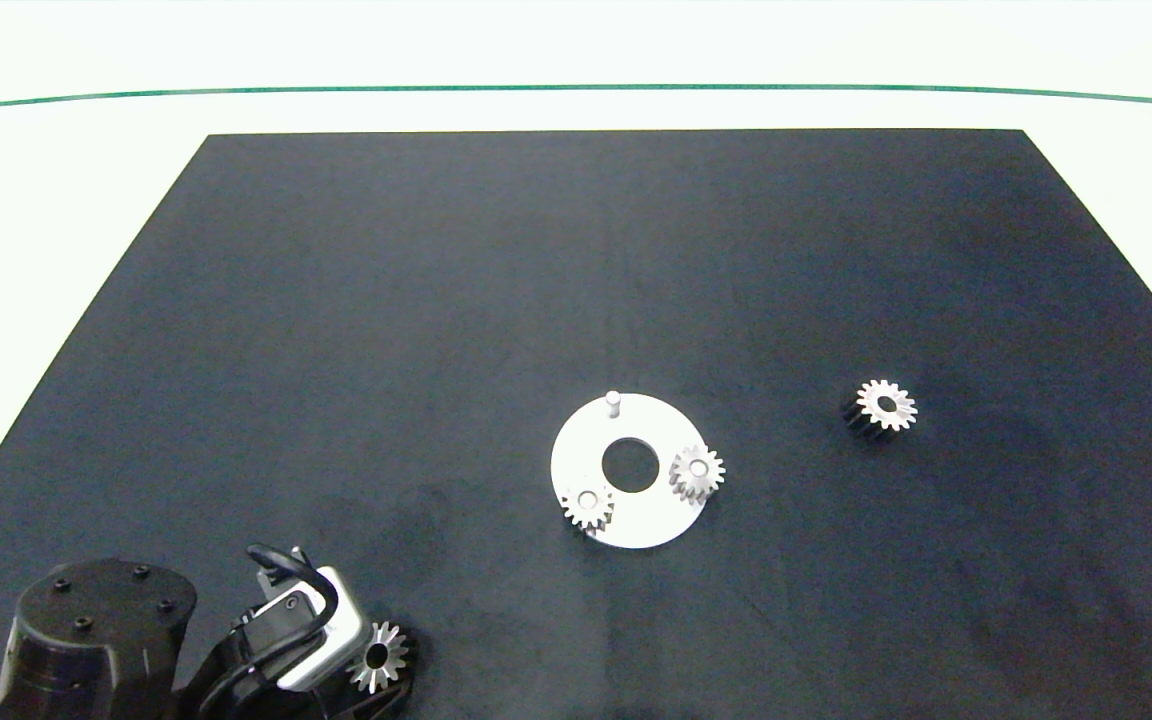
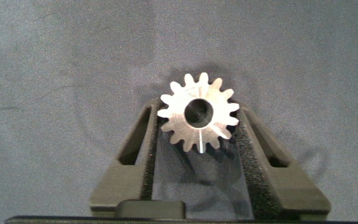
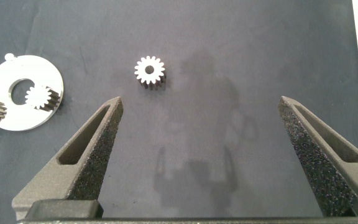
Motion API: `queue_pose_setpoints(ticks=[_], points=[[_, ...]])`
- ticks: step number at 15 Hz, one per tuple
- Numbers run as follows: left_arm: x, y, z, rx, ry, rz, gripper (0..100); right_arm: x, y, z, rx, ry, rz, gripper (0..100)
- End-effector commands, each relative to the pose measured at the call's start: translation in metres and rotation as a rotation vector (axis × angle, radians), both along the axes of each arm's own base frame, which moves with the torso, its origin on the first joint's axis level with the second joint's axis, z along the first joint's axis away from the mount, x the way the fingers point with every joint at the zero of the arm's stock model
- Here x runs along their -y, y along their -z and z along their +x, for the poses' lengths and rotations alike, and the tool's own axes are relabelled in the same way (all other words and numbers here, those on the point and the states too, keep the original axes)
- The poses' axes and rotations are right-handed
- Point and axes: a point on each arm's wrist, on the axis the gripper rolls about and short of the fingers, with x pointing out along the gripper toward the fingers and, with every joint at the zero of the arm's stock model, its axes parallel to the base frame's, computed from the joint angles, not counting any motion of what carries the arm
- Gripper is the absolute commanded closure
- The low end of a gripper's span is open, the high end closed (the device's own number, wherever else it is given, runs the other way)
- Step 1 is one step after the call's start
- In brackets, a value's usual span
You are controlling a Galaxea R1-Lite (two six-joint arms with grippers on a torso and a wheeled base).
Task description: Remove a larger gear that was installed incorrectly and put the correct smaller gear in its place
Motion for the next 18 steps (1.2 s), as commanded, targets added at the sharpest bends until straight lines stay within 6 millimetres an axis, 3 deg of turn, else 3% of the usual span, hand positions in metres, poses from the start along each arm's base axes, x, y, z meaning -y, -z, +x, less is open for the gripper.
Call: queue_pose_setpoints(ticks=[1,8,12,18], points=[[0.0,0.0,0.0,0.001,0.001,0.002,62,0.0,0.0,0.0,-0.001,0.001,0.0,0],[0.0,0.002,-0.001,-0.006,0.007,0.006,75,0.0,0.0,0.0,0.001,0.001,-0.001,0],[-0.001,-0.002,-0.003,0.028,-0.013,0.015,75,0.0,0.0,-0.002,0.005,0.0,0.002,0],[0.007,-0.024,0.006,0.124,-0.006,-0.015,75,0.0,-0.001,-0.002,0.008,-0.003,0.018,0]])
